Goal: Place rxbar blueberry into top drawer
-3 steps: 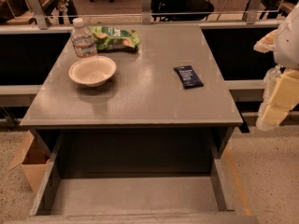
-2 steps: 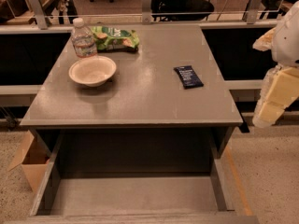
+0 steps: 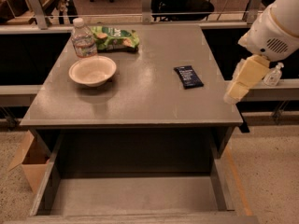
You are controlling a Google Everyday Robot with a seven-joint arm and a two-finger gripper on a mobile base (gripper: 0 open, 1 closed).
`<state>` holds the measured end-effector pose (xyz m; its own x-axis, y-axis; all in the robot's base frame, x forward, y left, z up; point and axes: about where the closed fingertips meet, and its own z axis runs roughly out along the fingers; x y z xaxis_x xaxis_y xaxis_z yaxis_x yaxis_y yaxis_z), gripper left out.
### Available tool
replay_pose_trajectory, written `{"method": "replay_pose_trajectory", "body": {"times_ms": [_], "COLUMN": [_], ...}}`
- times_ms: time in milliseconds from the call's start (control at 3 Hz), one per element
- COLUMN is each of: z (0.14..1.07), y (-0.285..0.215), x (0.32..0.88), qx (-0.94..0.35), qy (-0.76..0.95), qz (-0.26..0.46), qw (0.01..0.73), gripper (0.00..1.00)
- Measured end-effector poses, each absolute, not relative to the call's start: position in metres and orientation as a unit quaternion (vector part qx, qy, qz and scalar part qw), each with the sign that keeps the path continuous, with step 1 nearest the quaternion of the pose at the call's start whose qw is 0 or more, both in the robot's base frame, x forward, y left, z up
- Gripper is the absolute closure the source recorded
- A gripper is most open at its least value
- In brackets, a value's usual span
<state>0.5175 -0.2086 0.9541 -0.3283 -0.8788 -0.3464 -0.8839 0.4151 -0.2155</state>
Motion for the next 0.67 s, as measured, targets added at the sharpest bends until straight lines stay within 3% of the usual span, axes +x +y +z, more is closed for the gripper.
{"method": "replay_pose_trajectory", "body": {"times_ms": [667], "z": [0.911], "y": [-0.175], "x": [0.599], "qx": [-0.504], "qy": [0.824], "qz": [0.038], "qw": [0.255], "gripper": [0.00]}}
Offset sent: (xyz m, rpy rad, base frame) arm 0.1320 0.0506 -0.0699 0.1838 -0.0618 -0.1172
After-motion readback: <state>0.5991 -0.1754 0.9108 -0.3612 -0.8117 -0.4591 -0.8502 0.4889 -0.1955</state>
